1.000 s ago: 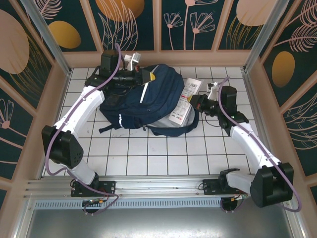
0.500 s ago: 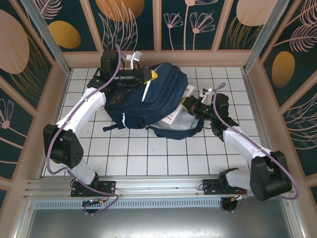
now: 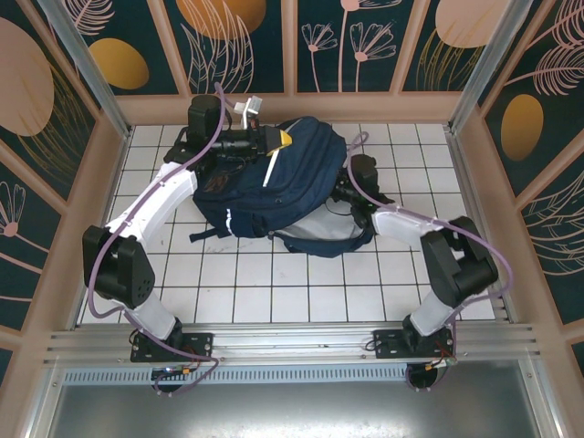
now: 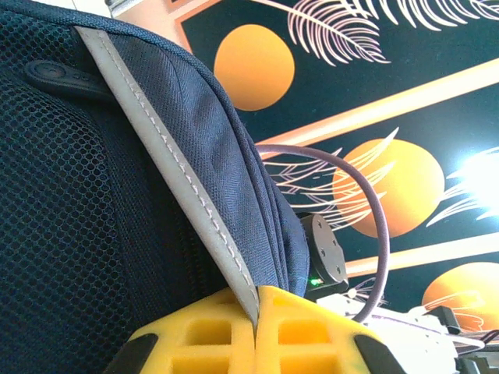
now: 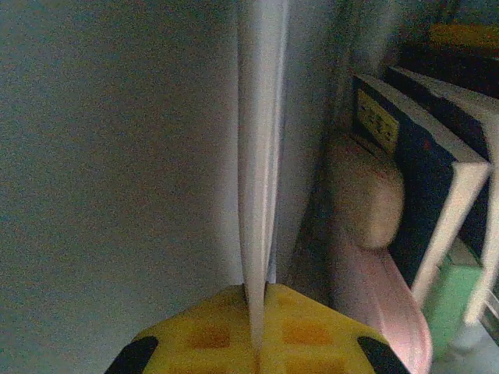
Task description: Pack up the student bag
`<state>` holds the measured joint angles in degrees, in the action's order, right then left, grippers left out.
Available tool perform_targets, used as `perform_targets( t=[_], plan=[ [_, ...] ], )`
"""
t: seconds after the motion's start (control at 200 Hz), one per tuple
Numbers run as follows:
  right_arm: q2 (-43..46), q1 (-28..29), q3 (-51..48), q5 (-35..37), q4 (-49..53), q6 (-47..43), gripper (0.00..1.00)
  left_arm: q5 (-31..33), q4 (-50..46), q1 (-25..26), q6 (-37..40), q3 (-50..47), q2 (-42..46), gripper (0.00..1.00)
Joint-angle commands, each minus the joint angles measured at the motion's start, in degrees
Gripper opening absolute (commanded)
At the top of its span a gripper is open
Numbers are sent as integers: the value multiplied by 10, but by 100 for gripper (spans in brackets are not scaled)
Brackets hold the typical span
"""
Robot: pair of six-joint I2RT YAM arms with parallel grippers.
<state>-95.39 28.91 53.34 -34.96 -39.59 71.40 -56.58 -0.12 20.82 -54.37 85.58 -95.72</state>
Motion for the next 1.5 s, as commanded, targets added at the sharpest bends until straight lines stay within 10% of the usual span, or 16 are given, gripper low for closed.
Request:
perform_targets(
  t=[0.0,0.39,0.641,0.826,1.126,1.491],
  plan=[
    [-51,21,51,31,-55,8,0,-15,85,2,-3,32,5,0],
    [-218,73,207,127,27,-39,12,-11,90,2,-13,47,-5,0],
    [-194,78,205,174,125,-139,74,33,44,-6,16,58,5,0],
    [-110,73,140,183,110,-187,95,45,62,-35,-1,32,18,0],
    [-60,61,77,102,45,-216,99,60,90,-63,-24,-8,41,0],
    [92,28,-9,250,233,-273,96,72,52,-70,3,-27,48,0]
  ],
)
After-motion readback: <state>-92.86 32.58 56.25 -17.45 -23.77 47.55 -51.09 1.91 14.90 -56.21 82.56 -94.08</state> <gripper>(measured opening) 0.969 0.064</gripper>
